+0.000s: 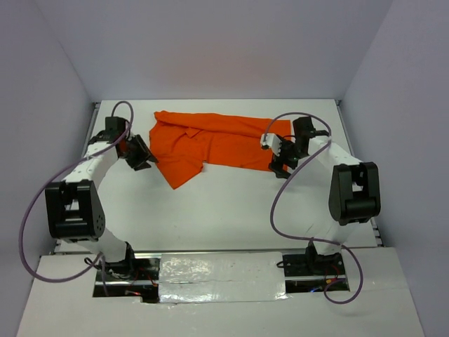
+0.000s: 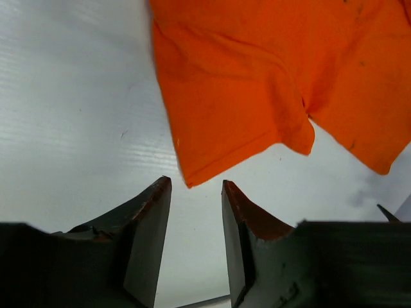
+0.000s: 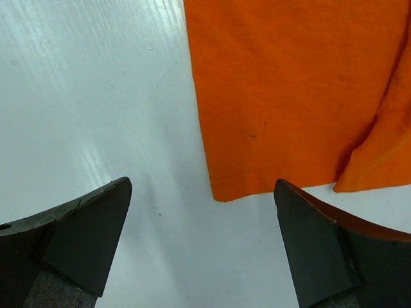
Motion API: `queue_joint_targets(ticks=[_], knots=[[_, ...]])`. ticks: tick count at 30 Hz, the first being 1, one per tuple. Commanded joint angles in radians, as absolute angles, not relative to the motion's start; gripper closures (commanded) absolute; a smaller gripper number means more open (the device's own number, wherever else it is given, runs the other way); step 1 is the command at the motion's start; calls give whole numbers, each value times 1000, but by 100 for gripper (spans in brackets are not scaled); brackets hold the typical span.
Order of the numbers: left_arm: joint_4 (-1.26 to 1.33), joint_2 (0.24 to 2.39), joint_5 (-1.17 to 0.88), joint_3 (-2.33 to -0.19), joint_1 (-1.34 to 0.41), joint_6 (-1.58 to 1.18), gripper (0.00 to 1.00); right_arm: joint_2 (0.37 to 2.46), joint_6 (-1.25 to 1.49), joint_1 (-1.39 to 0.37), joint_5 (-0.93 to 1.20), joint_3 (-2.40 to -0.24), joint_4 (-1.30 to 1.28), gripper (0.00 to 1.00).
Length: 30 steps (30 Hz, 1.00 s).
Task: Fold and stack the t-shirts
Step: Grap the side of the flattened tshirt closest away from the robot with both arms
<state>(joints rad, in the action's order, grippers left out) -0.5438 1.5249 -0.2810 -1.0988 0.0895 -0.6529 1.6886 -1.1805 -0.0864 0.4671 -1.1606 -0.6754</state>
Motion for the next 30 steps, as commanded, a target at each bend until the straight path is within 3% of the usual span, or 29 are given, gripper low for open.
queue_joint_targets(ticks=[1,17,30], knots=[[-595,1618,-232,-1190,58,-635,52,1690,-1181,-71,459,-1190,-644,1],[-709,1690,-252,-1207,-72,-756,45,1808,-1226,-54,428,-1255,-638,5],[-804,1854,-43,-1422,-132,-764,43,1813,-1215,-51,428,-1226,-595,5]])
